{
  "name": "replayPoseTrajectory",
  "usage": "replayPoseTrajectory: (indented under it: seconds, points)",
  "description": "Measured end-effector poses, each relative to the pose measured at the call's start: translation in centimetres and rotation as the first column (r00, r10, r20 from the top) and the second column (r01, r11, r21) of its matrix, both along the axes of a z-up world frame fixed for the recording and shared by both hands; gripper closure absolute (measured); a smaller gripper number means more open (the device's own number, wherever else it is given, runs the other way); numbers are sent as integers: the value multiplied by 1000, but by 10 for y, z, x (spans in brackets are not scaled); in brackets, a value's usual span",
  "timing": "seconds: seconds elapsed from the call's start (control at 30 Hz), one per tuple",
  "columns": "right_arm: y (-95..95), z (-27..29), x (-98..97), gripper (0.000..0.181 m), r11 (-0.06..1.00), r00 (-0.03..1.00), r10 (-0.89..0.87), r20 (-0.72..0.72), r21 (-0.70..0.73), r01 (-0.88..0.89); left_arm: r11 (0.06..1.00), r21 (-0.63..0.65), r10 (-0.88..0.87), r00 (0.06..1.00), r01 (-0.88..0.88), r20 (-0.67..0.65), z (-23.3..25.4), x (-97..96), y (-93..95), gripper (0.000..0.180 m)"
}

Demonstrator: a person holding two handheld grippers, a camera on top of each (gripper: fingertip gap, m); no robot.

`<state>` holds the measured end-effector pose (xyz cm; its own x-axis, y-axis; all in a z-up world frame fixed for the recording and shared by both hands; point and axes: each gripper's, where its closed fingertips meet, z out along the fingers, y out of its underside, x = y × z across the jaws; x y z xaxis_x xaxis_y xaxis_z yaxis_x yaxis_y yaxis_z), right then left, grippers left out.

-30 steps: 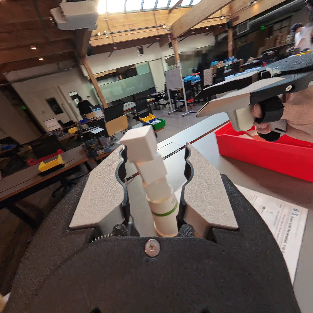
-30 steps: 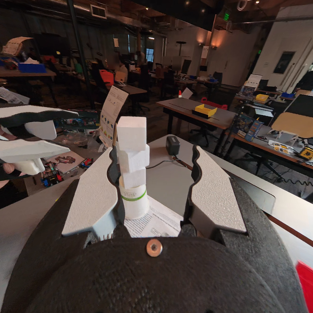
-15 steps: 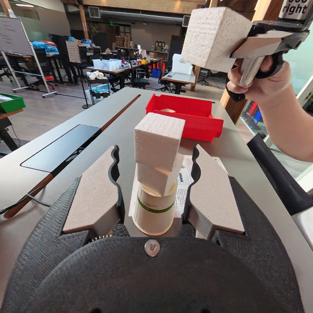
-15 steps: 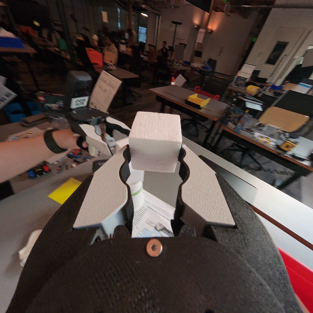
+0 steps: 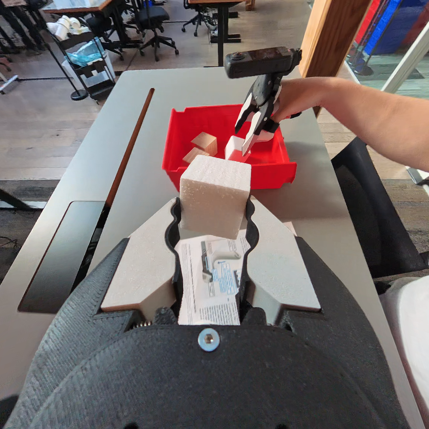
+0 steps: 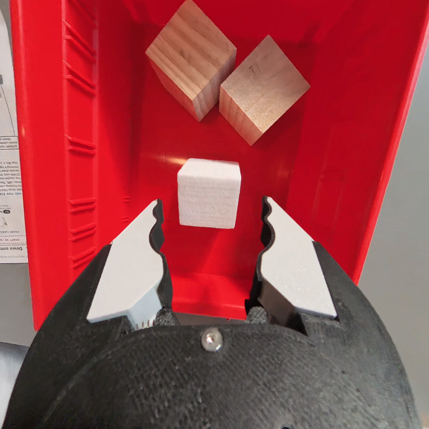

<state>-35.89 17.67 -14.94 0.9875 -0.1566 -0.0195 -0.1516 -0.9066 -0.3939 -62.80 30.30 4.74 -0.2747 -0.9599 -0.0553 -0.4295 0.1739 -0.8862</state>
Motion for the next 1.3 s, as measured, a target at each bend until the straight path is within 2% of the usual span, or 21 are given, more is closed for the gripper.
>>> replayPoseTrajectory:
  seconds: [0.03,0.13,0.23,0.3,0.43,0.47,0.5,0.53,0.6,0.67,0.8,0.87,0.97,1.03,1.13,1.17,1.2,1.23,1.3]
  points:
    - [-3,2,-1,92,1000,1000,-2,-10,18,2,999,-10,-39,999,39,-23,3,28,-17,125]
    - [-18,38,-7,94,968,997,-56,-55,241,68,989,-70,-141,976,131,-164,-16,113,-58,125]
    - [-60,86,-20,97,869,994,-88,-68,482,110,986,-24,-163,925,165,-343,-65,183,-79,125]
    - [-97,109,-26,103,797,990,-130,-60,587,141,977,78,-139,863,201,-486,-105,209,-82,125]
    - [-157,125,-36,107,740,980,-194,-47,649,178,904,261,-87,742,340,-665,-164,229,-79,124]
    - [-166,126,-38,107,736,978,-203,-44,652,182,888,296,-56,723,351,-689,-174,233,-77,119]
    - [-172,127,-41,108,731,977,-209,-41,657,184,879,330,-20,717,345,-697,-181,237,-74,104]
    - [-174,130,-44,108,724,977,-211,-37,665,182,880,331,-15,715,342,-699,-184,239,-75,101]
    - [-167,143,-55,110,697,982,-190,-24,701,152,911,288,-42,760,296,-649,-173,242,-81,100]
    - [-142,176,-80,111,612,991,-127,33,789,52,942,247,-58,834,227,-548,-140,233,-80,99]
    - [-45,221,-181,105,404,962,198,186,879,-253,981,195,59,980,-22,-189,-20,157,-37,107]
    - [16,214,-244,101,322,888,391,243,867,-379,964,169,201,979,-203,30,44,83,-4,101]
    - [104,174,-325,96,265,748,614,251,827,-495,872,122,420,853,-474,310,103,-58,35,97]
    - [156,135,-357,87,308,698,679,227,776,-551,782,79,538,734,-618,414,110,-148,50,94]
    - [191,94,-390,83,349,641,751,158,730,-588,665,16,675,609,-747,417,81,-252,53,89]
    - [197,86,-393,92,361,640,753,153,717,-596,639,0,704,584,-769,403,67,-276,50,90]
    - [201,81,-392,118,368,640,750,164,701,-611,618,-19,730,565,-786,384,53,-296,48,91]
    - [199,82,-394,126,347,619,766,176,697,-627,602,-39,751,549,-797,367,39,-312,45,94]
    - [193,102,-393,125,311,608,771,191,720,-620,608,-71,760,554,-791,340,14,-326,40,98]
